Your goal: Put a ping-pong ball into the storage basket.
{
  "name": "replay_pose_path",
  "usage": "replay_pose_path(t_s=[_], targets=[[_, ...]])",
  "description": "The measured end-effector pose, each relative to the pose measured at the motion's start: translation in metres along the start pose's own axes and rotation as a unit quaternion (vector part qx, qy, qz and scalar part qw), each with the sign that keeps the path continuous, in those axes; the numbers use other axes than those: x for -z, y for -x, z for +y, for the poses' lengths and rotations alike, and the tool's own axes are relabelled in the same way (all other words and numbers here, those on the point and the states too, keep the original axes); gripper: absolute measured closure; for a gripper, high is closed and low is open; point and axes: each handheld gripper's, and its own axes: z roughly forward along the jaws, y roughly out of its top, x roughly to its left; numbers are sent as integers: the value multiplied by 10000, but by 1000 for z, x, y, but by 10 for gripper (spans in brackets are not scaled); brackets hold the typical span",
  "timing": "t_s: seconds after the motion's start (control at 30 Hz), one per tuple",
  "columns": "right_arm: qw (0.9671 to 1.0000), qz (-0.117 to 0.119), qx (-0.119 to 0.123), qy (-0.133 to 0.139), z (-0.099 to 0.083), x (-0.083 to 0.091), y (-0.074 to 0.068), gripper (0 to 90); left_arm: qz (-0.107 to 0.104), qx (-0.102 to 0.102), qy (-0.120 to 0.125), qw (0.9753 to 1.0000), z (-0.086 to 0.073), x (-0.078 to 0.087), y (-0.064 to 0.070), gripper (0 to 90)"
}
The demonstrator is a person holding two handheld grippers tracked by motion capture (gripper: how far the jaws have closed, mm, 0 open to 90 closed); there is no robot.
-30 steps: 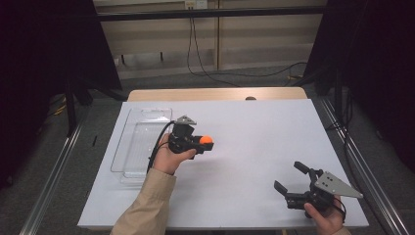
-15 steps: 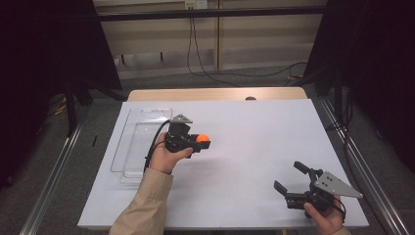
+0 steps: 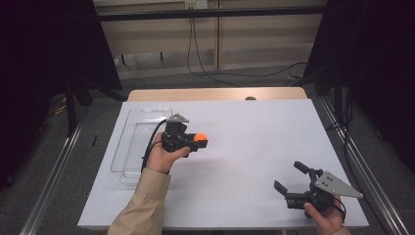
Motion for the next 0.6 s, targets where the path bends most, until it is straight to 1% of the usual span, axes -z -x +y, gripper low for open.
replay_pose_path(t_s=[0.07, 0.6], targets=[[10000, -4, 2, 0, 0, 0, 0, 24, 10, 42, 38, 10000, 0, 1, 0, 510], [10000, -1, 3, 5, 0, 0, 0, 24, 67, 91, 114, 9999, -1, 9, -5, 510]])
